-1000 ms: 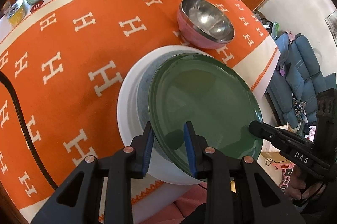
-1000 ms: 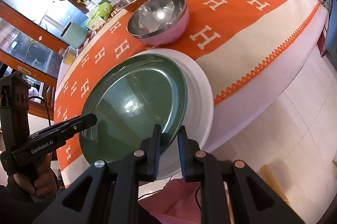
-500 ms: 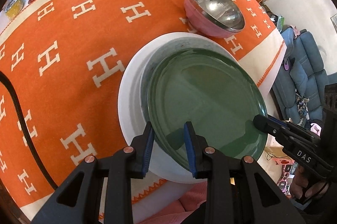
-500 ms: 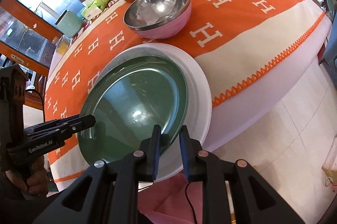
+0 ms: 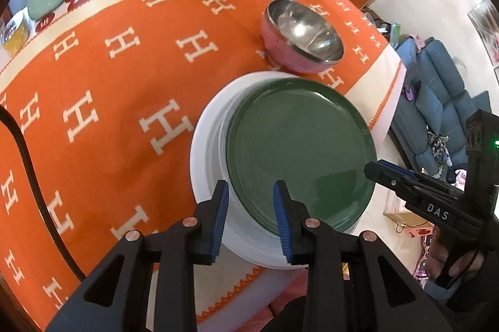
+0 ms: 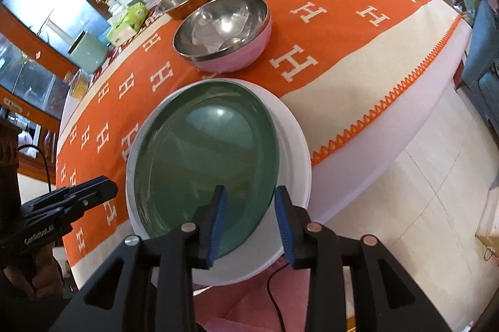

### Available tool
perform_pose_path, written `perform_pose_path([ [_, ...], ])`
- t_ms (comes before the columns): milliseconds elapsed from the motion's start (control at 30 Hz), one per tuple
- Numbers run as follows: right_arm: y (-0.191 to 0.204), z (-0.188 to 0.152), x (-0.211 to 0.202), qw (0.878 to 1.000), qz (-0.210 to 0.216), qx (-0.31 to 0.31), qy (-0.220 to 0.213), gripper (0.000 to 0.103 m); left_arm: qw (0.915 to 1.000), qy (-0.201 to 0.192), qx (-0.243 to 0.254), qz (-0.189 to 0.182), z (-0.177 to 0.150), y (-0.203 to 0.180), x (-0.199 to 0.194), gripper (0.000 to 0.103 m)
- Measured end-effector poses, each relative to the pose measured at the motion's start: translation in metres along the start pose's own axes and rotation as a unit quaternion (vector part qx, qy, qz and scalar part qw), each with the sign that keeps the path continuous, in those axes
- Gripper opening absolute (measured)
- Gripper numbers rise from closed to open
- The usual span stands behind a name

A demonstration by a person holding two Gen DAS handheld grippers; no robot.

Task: Organize plates and bowls

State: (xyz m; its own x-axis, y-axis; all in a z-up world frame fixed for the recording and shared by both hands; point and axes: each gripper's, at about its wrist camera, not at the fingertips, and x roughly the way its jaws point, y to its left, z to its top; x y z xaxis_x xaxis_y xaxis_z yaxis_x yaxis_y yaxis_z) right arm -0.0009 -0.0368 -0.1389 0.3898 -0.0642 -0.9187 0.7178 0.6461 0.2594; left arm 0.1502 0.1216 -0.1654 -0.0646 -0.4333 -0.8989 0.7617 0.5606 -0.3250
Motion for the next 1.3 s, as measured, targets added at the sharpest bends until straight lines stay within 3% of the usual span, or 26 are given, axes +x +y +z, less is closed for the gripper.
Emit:
perform_pose_path([
  [233,0.016,-0.007,-0.006,0.999,-0.020,-0.002,-0.024,0.043,0.9998,-0.016,0.011,-0.002,-0.005,0.013,-0.014,0.028],
  [567,0.052,-0.010,-0.005,0.995,-0.019,-0.091,-0.030,0.043,0.9985,-0.051,-0.007,0.020,-0.008,0.022,-0.031,0.032],
  [667,0.061,-0.005,-0.003,0.992,-0.013,-0.119,-0.030,0.043,0.9971,-0.064,-0.020,0.036,-0.010,0.024,-0.038,0.039],
  [933,0.076,0.008,-0.004,0.976,0.012,-0.214,-0.036,0.043,0.9906,-0.093,-0.078,0.064,-0.006,0.025,-0.050,0.051],
  [1000,0.078,0.014,-0.005,0.971,0.021,-0.237,-0.037,0.044,0.9882,-0.100,-0.087,0.077,-0.003,0.021,-0.053,0.060],
  [1067,0.079,0.020,-0.007,0.965,0.029,-0.258,-0.039,0.046,0.9854,-0.102,-0.096,0.096,0.003,0.016,-0.055,0.067],
  [1133,0.078,0.029,-0.010,0.959,0.041,-0.279,-0.041,0.053,0.9829,-0.106,-0.105,0.108,0.010,0.009,-0.056,0.067],
  [1300,0.068,0.053,-0.016,0.947,0.060,-0.311,-0.048,0.055,0.9787,-0.104,-0.123,0.127,0.032,-0.011,-0.054,0.074],
])
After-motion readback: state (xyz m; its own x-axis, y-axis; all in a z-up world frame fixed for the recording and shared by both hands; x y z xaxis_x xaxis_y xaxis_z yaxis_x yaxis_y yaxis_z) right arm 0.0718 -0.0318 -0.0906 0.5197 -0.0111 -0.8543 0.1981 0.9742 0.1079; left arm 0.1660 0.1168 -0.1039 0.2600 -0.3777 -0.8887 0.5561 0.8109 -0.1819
